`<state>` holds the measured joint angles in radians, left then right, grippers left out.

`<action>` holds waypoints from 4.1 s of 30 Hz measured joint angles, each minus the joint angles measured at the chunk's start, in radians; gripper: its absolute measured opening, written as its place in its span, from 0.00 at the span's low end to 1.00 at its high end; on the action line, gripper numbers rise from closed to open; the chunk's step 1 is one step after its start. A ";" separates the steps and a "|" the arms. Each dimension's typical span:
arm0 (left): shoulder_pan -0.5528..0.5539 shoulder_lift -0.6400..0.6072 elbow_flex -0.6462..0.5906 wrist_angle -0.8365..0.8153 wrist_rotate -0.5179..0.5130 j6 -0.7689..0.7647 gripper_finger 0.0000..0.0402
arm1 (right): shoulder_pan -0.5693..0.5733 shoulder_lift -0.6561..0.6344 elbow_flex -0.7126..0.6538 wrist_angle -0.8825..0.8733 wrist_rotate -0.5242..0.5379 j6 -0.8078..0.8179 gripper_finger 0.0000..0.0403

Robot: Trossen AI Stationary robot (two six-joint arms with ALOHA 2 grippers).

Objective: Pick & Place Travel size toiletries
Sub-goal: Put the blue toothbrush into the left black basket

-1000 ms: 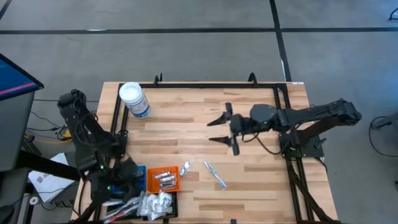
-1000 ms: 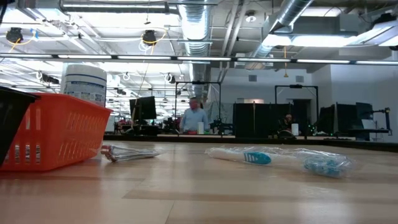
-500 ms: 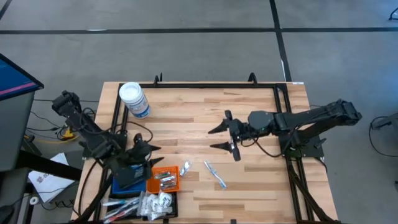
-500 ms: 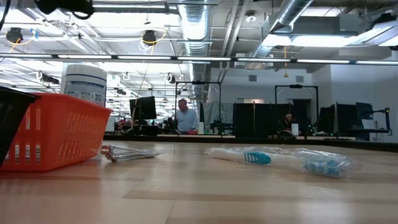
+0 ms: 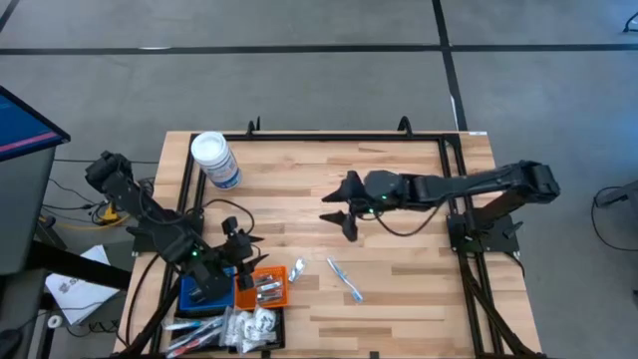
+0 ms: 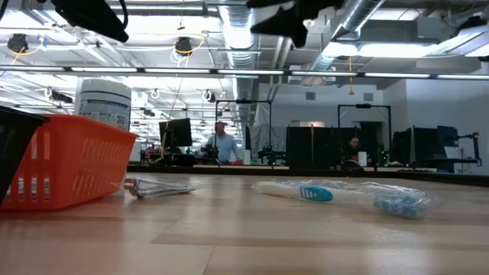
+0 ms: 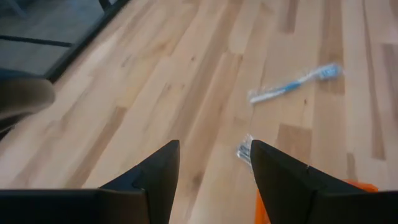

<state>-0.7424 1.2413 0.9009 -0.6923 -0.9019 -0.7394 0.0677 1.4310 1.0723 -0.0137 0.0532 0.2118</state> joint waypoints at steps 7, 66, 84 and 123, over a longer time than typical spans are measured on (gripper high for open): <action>-0.026 0.024 -0.011 0.001 0.018 0.002 0.48 | 0.053 0.089 0.026 -0.262 0.000 0.296 0.50; -0.027 0.024 -0.129 0.400 0.184 0.133 0.46 | 0.403 0.530 0.178 -0.684 0.153 0.871 0.00; -0.031 0.024 -0.129 0.409 0.201 0.132 0.46 | 0.448 0.507 0.290 -0.936 0.338 0.605 0.15; -0.060 0.024 -0.129 0.432 0.216 0.133 0.46 | 0.396 0.503 0.088 -0.701 0.300 0.361 0.55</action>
<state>-0.8028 1.2652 0.7723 -0.2607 -0.6859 -0.6064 0.4639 1.9343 1.1599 -0.7150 0.3536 0.5731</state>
